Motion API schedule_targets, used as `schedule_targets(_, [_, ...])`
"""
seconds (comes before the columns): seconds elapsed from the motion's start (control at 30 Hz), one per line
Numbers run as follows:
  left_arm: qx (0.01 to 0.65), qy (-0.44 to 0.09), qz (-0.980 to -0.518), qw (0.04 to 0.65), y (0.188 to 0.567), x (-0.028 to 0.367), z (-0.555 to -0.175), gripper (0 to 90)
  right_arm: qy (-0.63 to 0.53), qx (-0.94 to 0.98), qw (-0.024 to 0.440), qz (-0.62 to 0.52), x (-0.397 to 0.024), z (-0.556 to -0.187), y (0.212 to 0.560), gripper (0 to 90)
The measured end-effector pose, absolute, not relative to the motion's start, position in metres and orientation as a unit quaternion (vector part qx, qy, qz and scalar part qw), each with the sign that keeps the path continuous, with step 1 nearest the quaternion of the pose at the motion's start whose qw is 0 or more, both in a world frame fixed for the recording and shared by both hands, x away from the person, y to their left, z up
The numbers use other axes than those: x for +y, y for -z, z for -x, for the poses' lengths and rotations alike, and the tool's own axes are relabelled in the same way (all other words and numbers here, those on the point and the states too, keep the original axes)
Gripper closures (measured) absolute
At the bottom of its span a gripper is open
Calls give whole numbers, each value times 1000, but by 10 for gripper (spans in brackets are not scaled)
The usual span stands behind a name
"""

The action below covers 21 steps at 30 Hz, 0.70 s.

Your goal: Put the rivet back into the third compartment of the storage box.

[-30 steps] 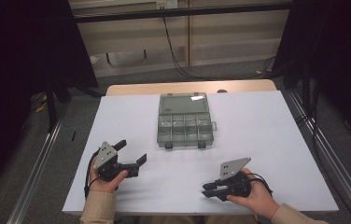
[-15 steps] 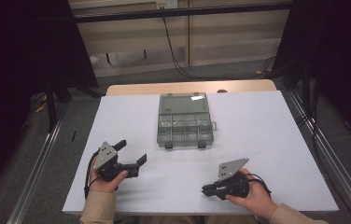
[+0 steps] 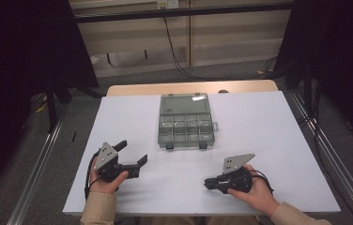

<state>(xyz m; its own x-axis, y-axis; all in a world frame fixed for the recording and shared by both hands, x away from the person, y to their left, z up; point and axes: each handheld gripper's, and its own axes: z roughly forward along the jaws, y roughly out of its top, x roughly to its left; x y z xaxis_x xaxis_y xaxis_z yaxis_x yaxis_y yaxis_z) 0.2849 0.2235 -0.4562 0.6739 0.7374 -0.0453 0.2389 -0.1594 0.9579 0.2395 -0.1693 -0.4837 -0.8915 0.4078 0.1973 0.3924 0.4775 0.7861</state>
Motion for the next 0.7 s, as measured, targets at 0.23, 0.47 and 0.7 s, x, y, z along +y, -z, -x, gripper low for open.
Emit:
schedule_targets(0.23, [337,-224,-727,556,457,224,-285,34,-468,848,16,-249,-176,-247,482,831])
schedule_targets(0.47, [334,-224,-730,553,457,224,-285,35,-486,835,29,-258,-181,-256,473,831])
schedule_targets(0.7, [338,-224,-728,552,458,226,-283,35,-497,824,42,-269,-183,-267,467,831])
